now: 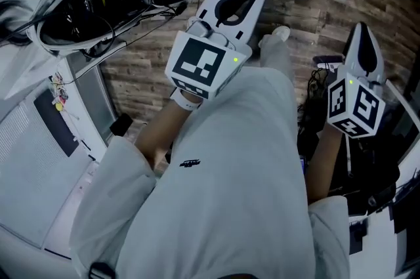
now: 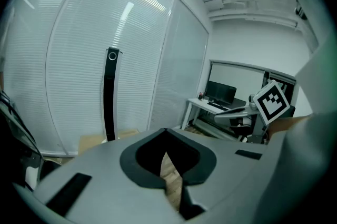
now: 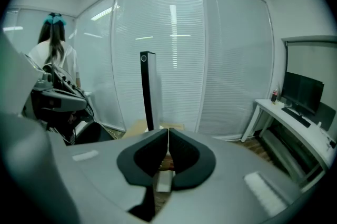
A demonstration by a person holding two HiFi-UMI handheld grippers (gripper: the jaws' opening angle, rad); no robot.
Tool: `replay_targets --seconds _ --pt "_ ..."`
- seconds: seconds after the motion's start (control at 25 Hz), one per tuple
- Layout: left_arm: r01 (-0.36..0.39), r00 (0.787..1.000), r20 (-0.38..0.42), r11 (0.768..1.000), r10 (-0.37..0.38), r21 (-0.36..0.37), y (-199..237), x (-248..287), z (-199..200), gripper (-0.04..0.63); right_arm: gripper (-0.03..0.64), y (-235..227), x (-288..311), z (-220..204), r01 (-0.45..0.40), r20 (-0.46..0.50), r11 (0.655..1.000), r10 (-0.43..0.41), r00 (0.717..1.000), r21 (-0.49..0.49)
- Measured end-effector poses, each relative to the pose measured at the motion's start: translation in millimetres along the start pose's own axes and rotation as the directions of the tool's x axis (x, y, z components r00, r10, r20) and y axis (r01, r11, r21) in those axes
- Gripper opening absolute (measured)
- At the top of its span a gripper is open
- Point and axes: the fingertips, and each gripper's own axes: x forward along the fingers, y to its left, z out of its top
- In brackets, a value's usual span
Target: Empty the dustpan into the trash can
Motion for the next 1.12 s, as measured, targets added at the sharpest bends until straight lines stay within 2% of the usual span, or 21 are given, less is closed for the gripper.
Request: replay_targets --seconds 0.32,0.56,0.72,0.84,1.0,1.12 --pt "-0.039 0.998 0.047 0.999 0.038 0.018 4.2 -43.9 19.5 0.006 0.018 41.8 -39.5 24.6 -0.136 0.080 0.990 0.133 0.988 0.028" --pt "-0.090 0.993 0.073 0.996 0.090 -0.011 14.1 -78.3 13.6 0.006 0.018 90.4 -46.3 38.2 -0.258 0.115 0.966 0.260 0.959 -0.036" --pt "-0.106 0.989 0.096 0.994 0.109 -0.030 17.6 -77.9 15.5 0.006 0.018 103.4 -39.9 41.2 -0.317 0.113 0.947 0.321 0.940 -0.053" --pt "-0.104 0.988 0.112 0.994 0.109 -0.043 16.8 -64.2 20.7 0.006 0.018 96.9 -28.1 41.5 -0.342 0.110 0.938 0.346 0.932 -0.053" --pt "-0.104 0.988 0.111 0.993 0.110 -0.054 16.8 -37.2 21.6 0.006 0.018 89.7 -10.4 39.9 -0.381 0.098 0.917 0.393 0.914 -0.117" --pt "-0.094 0.987 0.123 0.994 0.101 -0.059 20.0 -47.1 23.9 0.006 0.018 103.9 -18.0 43.5 -0.400 0.088 0.904 0.415 0.906 -0.149"
